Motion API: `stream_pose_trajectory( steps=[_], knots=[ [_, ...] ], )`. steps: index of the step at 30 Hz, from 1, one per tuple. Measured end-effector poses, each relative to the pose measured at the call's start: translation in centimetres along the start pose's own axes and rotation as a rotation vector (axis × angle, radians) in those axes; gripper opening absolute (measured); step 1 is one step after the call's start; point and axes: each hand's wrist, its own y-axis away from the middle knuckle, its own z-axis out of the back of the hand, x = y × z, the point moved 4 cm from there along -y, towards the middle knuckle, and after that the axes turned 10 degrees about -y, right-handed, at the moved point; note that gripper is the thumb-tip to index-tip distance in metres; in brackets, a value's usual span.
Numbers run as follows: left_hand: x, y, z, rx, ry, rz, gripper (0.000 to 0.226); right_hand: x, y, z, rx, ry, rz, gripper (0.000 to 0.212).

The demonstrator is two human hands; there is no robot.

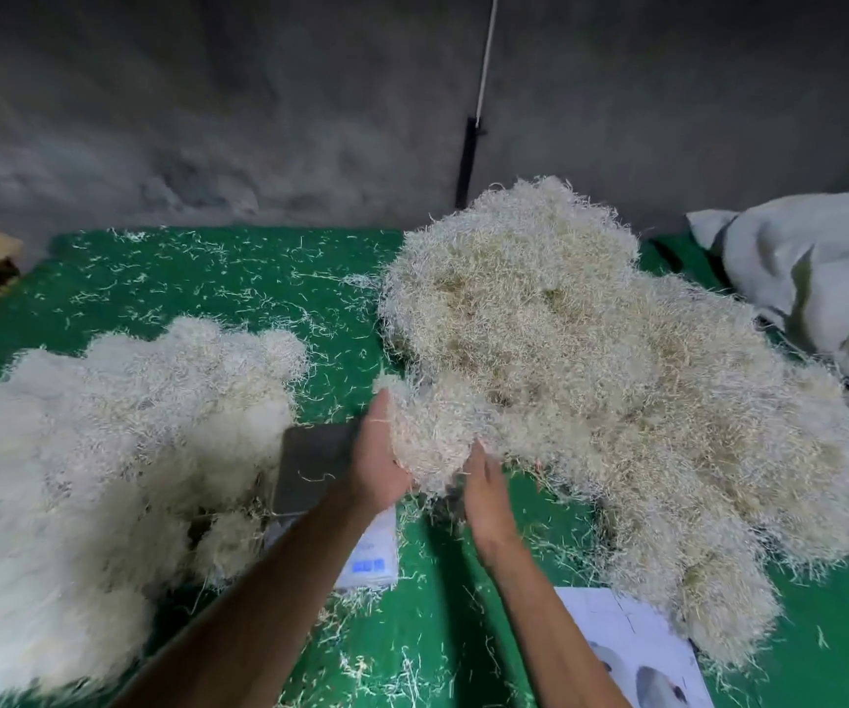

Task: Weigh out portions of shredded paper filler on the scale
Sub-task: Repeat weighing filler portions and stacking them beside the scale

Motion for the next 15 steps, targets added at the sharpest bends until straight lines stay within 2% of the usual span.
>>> stream_pose_trajectory(
  steps=[1,3,4,6,7,9,11,13,15],
  knots=[
    [-0.8,0.7,0.4,0.012,-0.055,-0.024,0.036,0.9,0.5,-1.5,0.066,-0.181,-0.081,0.045],
    [-2.2,2.2,0.9,0.018,-0.288,-0.036,0.085,2.8,1.0,-3.6,0.063,-0.334,-0.101,0.045],
    [-2.6,2.8,1.3,-0.021,-0.382,-0.038,0.109,3.5,1.1,-4.4,0.016,-0.270,-0.056,0.056],
    [-3.3,3.5,1.7,-0.017,-0.356,-0.036,0.130,5.2,1.2,-5.7,-0.003,-0.136,0.050,0.072],
    [-3.9,3.9,2.3,-0.009,-0.297,-0.033,0.130,5.9,1.3,-6.5,0.004,-0.104,0.082,0.072],
    [-4.7,3.6,3.2,0.000,-0.216,0.001,0.117,7.1,0.4,-6.7,-0.055,-0.086,0.099,0.057],
    [-5.8,4.0,4.8,-0.019,-0.156,-0.006,0.101,8.4,-0.5,-7.2,-0.089,-0.160,0.023,0.018],
    [-6.9,4.6,6.2,-0.013,-0.076,-0.008,0.100,8.9,-1.3,-8.6,-0.090,-0.282,-0.104,0.015],
    [-7.5,5.3,7.6,-0.035,-0.062,-0.019,0.100,9.2,-2.0,-10.1,-0.085,-0.304,-0.179,0.011]
  ],
)
